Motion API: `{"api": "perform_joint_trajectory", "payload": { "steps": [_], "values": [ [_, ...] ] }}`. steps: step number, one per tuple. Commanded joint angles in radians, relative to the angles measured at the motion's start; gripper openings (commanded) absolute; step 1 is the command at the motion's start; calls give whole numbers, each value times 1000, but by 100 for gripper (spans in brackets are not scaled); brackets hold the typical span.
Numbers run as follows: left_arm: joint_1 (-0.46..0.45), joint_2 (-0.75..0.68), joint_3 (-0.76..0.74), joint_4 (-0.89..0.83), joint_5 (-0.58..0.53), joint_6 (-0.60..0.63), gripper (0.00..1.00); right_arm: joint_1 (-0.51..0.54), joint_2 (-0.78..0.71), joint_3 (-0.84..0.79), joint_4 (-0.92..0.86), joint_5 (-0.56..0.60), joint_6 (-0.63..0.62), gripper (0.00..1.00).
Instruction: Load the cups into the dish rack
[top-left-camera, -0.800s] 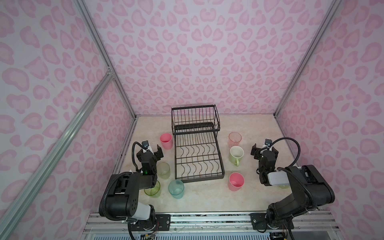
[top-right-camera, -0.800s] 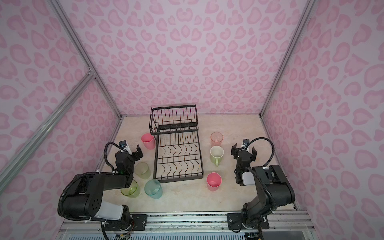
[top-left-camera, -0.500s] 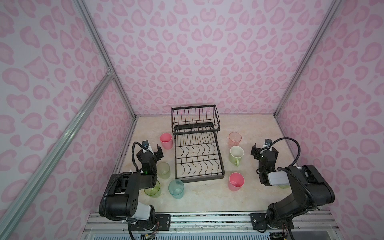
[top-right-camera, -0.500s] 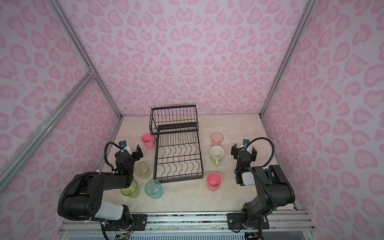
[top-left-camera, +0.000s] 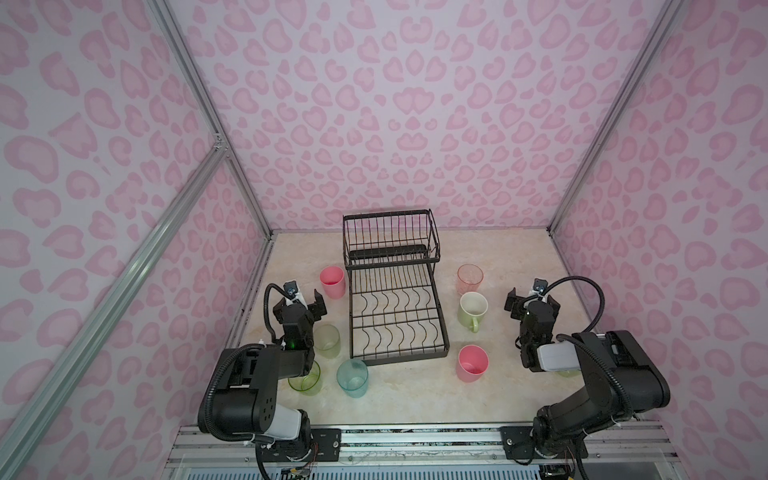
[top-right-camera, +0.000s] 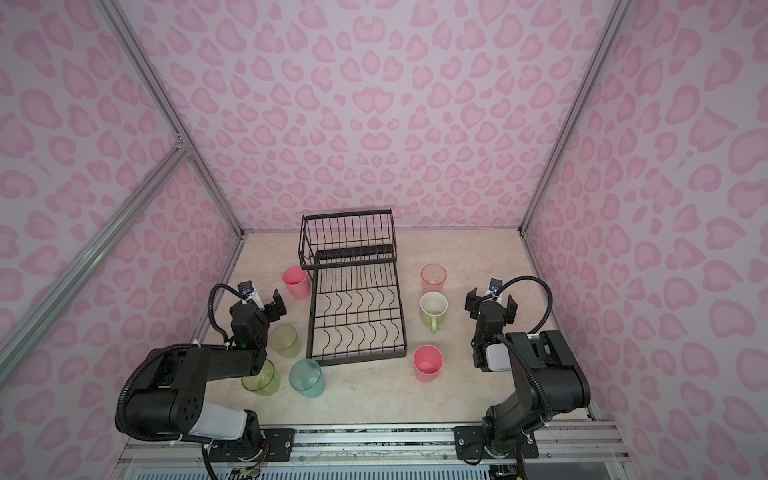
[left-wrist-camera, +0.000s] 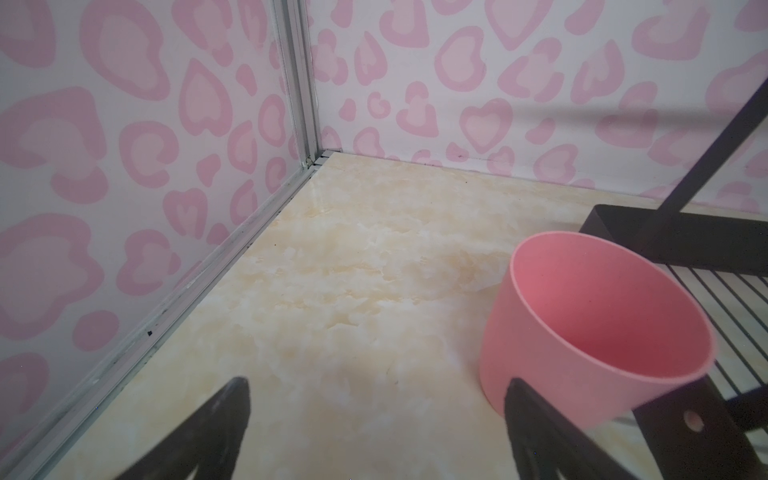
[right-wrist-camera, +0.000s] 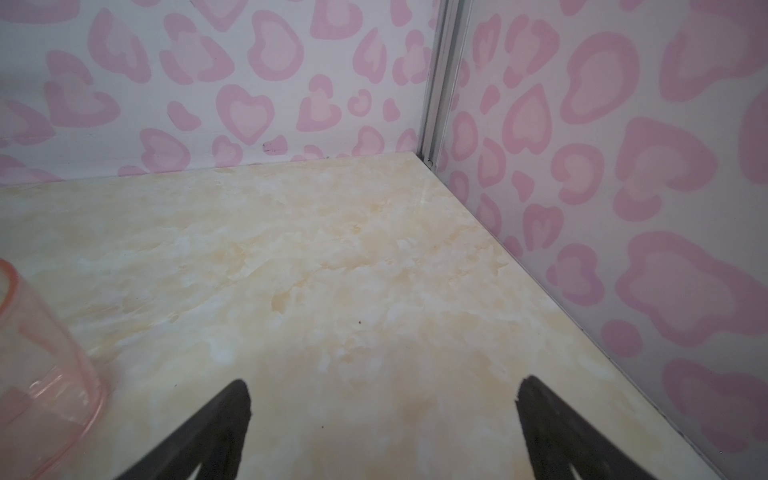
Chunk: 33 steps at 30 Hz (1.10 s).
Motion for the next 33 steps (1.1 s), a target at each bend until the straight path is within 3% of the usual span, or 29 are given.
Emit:
{"api": "perform_joint_trajectory", "payload": {
  "steps": [1, 20, 29, 33],
  "values": [
    [2, -1, -4, 43, -5, 2, 97, -3, 0, -6, 25, -21, 11, 99],
    [-2, 3, -1, 41, -9, 7, 97, 28, 7, -1, 28, 23, -13, 99],
    [-3, -29, 5, 7, -47, -8, 97, 62, -29, -10, 19, 122, -20, 99],
    [-24, -43, -16, 35, -63, 13, 97, 62, -27, -55, 111, 102, -38, 99]
  ]
}}
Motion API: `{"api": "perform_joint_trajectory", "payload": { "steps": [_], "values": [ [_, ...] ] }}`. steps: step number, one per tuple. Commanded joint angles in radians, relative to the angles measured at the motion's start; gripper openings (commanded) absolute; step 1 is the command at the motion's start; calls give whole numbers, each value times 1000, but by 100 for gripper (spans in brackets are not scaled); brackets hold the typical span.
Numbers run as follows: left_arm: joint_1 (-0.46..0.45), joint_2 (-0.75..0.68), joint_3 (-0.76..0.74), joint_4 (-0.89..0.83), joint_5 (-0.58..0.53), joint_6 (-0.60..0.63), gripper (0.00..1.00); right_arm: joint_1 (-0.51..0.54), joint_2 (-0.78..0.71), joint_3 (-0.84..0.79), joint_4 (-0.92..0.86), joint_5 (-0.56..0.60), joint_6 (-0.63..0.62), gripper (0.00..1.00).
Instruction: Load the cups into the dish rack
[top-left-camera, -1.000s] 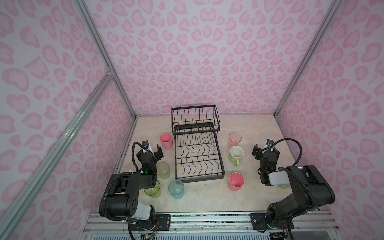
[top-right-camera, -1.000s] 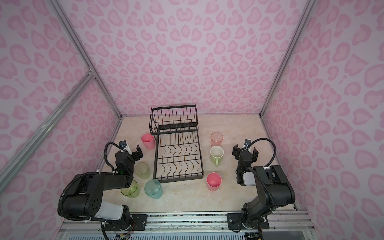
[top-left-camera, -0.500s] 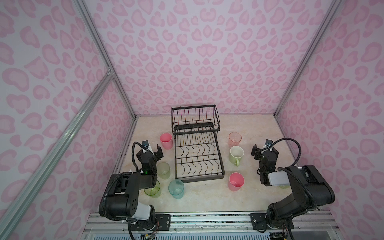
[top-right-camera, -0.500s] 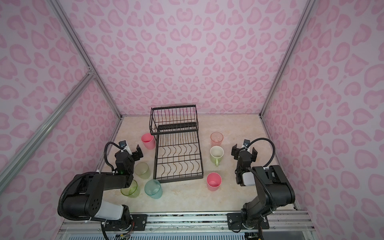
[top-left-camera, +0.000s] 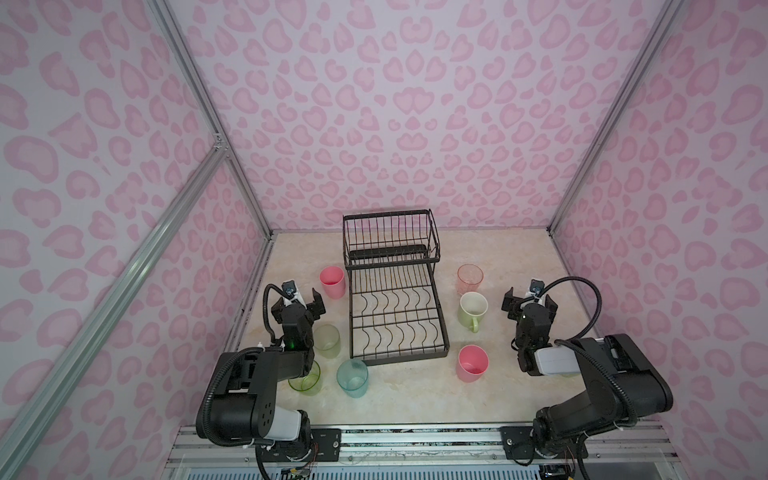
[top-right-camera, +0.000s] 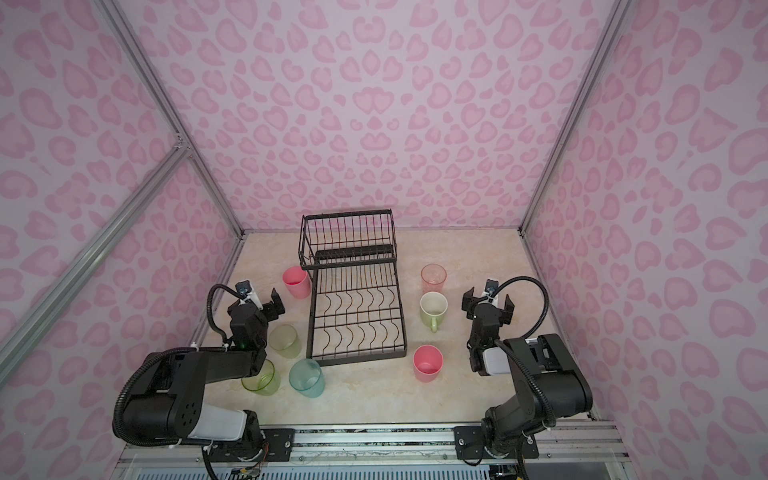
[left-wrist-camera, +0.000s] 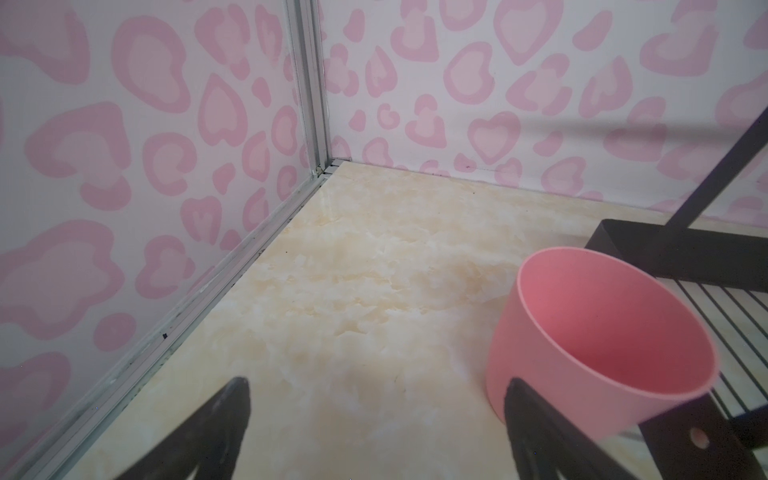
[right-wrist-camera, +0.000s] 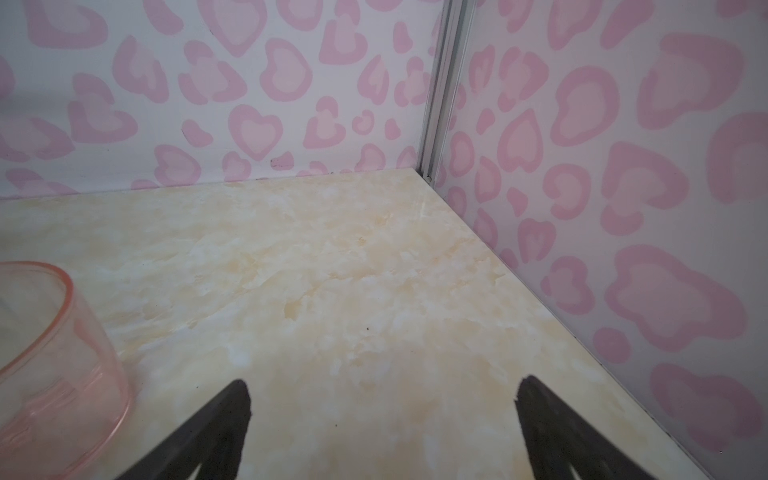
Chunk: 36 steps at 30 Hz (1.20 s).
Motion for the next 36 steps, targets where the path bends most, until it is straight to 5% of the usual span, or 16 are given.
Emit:
{"api": "perform_joint_trajectory", "payload": {
  "steps": [1, 6, 8, 19, 24, 32, 36],
  "values": [
    [-12, -13, -11, 37, -26, 15, 97, -1, -4, -13, 52, 21, -13, 99],
    [-16, -35, 18, -28, -66, 6, 97, 19, -46, -21, 35, 79, -21, 99],
    [-14, -88, 68, -169, -159, -43, 96, 23, -98, -3, -39, 109, -17, 98],
    [-20, -170, 467, -795, -190, -89, 97, 38, -300, 163, -388, 148, 60, 99],
    [-20, -148, 619, -1040, -120, -100, 97, 67, -326, 311, -557, 53, 130, 99],
    [-13, 7, 885, -1469, -65, -312, 100, 227, -333, 586, -886, 1, 226, 99],
    [-10, 40, 883, -1514, 16, -362, 97, 263, -325, 669, -1016, -36, 290, 98]
  ]
}}
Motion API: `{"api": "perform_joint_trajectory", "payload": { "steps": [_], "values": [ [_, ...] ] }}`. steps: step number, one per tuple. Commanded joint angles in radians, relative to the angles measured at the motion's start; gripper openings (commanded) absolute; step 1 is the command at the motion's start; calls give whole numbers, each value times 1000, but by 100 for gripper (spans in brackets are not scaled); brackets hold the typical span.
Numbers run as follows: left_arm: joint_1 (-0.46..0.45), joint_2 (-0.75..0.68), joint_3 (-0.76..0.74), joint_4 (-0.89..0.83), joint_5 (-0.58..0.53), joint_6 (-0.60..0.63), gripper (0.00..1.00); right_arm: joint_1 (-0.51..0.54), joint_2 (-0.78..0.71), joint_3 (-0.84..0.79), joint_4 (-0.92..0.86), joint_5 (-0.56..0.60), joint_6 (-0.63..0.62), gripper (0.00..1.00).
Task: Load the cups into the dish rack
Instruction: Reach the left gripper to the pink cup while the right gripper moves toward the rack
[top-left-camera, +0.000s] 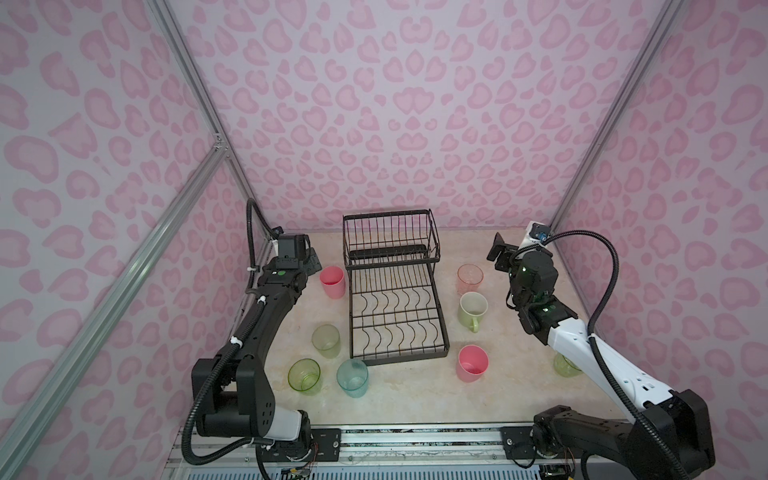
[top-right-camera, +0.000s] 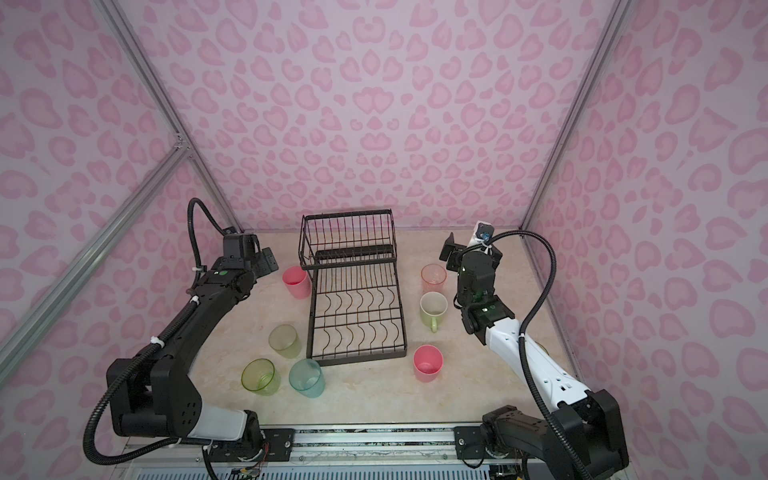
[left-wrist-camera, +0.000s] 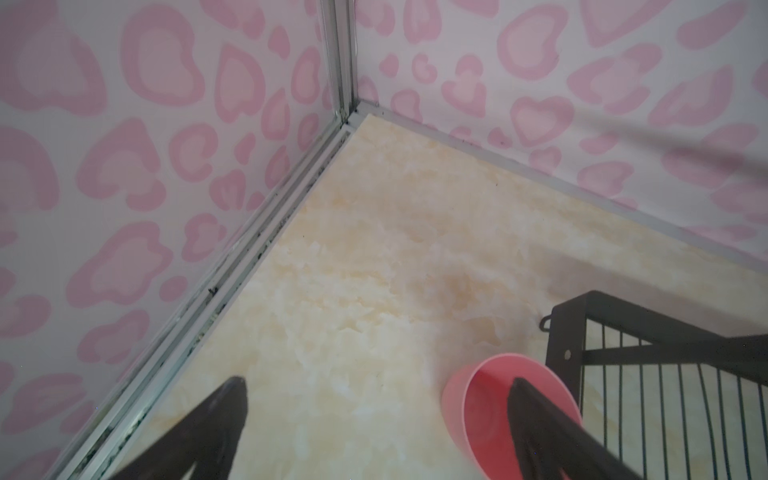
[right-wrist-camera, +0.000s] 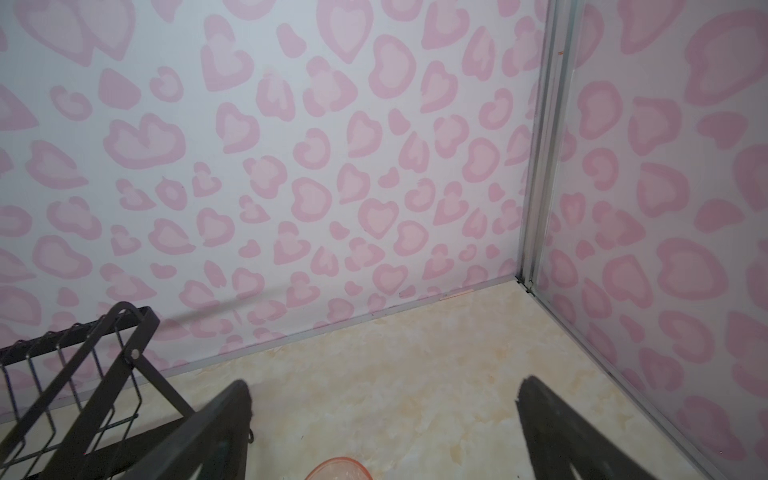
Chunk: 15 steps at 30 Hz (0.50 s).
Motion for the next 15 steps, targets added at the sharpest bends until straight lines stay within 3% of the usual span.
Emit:
{"api": "perform_joint_trajectory", "payload": {
  "steps": [1, 6, 15],
  "values": [
    [3, 25, 4, -139, 89, -85, 96, 15, 10, 41, -175, -78, 81, 98],
    [4, 108, 31, -184, 166, -72, 89, 22, 23, 72, -220, -218, 101, 87],
    [7, 153, 54, -163, 294, -83, 74, 72, 30, 107, -250, -268, 65, 82]
  ]
}}
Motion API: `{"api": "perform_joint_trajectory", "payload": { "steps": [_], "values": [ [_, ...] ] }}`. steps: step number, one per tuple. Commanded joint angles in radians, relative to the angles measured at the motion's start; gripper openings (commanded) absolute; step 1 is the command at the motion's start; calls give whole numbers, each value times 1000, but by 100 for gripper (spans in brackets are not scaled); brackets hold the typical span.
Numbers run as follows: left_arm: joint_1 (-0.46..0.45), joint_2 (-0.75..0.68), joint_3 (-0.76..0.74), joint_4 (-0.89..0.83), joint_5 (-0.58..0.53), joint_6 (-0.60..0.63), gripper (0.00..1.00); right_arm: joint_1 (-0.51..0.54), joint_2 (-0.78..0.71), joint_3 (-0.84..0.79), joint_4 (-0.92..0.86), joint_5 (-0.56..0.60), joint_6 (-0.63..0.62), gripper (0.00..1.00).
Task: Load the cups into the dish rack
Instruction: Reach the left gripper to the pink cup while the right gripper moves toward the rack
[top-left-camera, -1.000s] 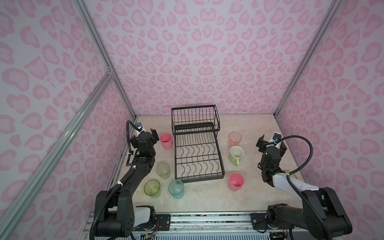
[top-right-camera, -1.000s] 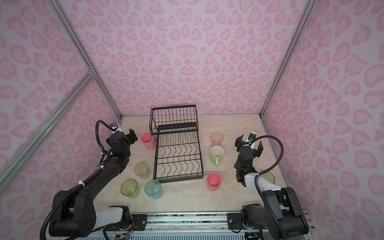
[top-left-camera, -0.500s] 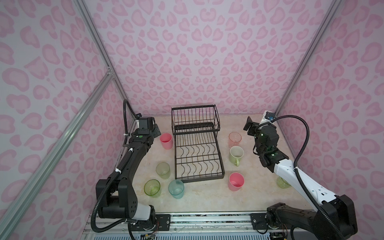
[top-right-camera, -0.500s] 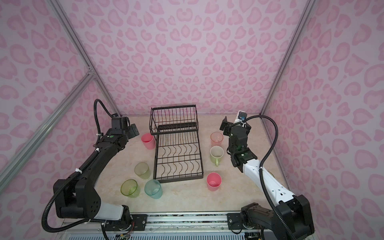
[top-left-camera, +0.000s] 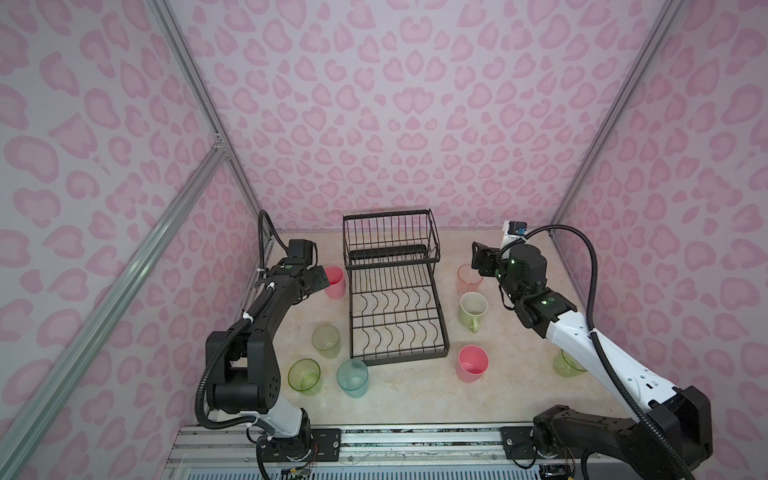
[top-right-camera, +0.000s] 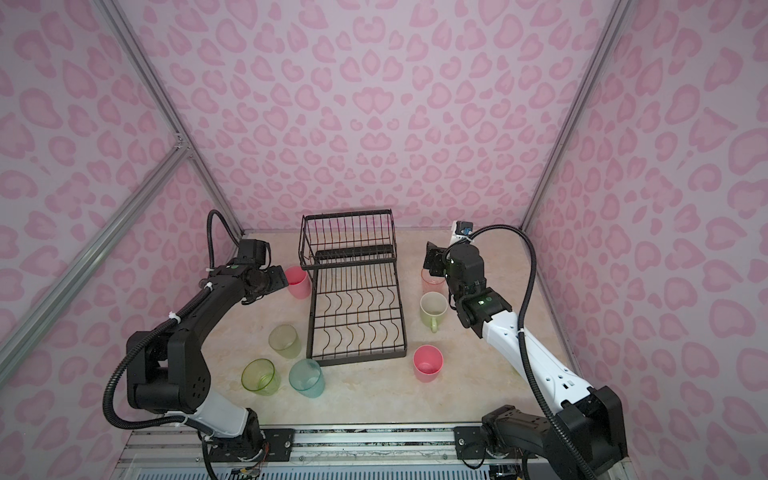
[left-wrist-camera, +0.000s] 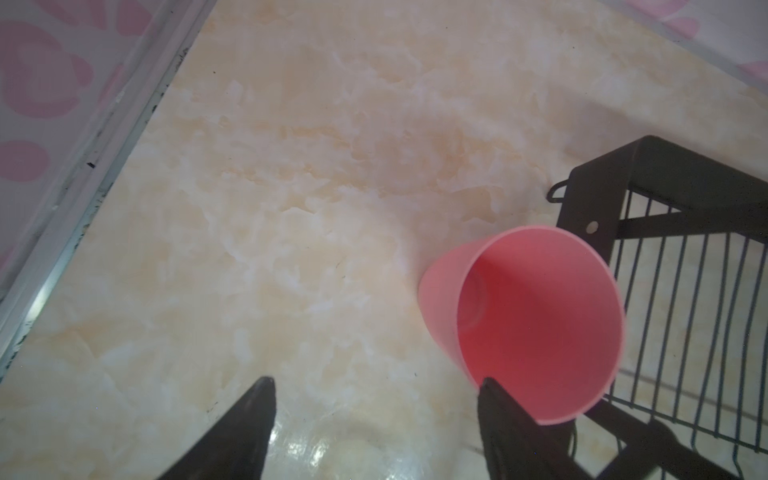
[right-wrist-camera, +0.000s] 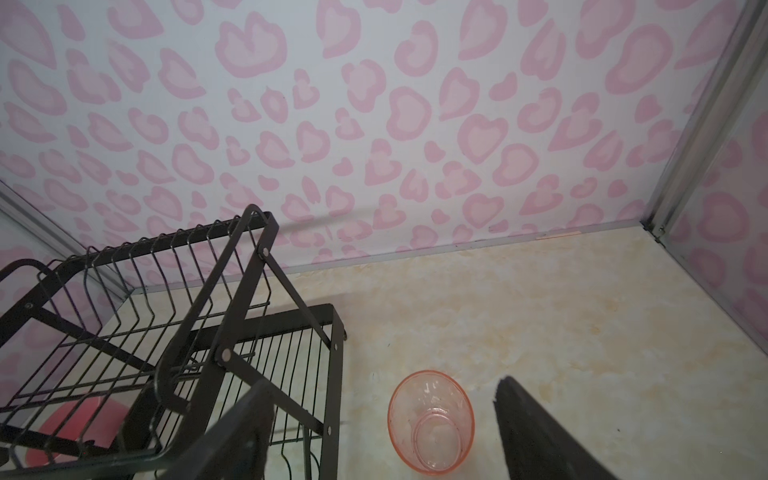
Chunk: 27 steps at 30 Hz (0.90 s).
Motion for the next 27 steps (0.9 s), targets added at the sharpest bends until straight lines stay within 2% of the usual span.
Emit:
{"api": "perform_joint_trajectory", "payload": {
  "steps": [1, 7, 9, 12, 14, 16, 18, 22, 24, 27],
  "values": [
    [0, 16, 19, -5, 75, -13, 73, 17, -1, 7, -15, -22, -16, 82],
    [0, 64, 54, -26, 108, -7, 62, 48, -9, 20, -18, -28, -14, 80],
    [1, 83, 59, -28, 112, -1, 54, 63, -4, 26, -16, -31, -12, 80],
    [0, 113, 71, -31, 108, 5, 50, 89, 8, 36, -10, -19, -23, 80],
    [1, 130, 75, -28, 104, 5, 43, 101, 22, 48, -12, -11, -27, 80],
    [0, 137, 70, -17, 105, 4, 41, 114, 32, 57, -18, -11, -30, 80],
    [0, 143, 61, -2, 110, 1, 33, 131, 34, 57, -10, -6, -37, 80],
    [1, 166, 57, 14, 115, -6, 23, 148, 41, 55, -1, 11, -48, 80],
    [1, 169, 46, 36, 131, -11, 22, 149, 40, 45, 9, 9, -44, 80],
    [1, 167, 35, 52, 136, -20, 14, 154, 35, 37, 18, 8, -37, 80]
  ]
}}
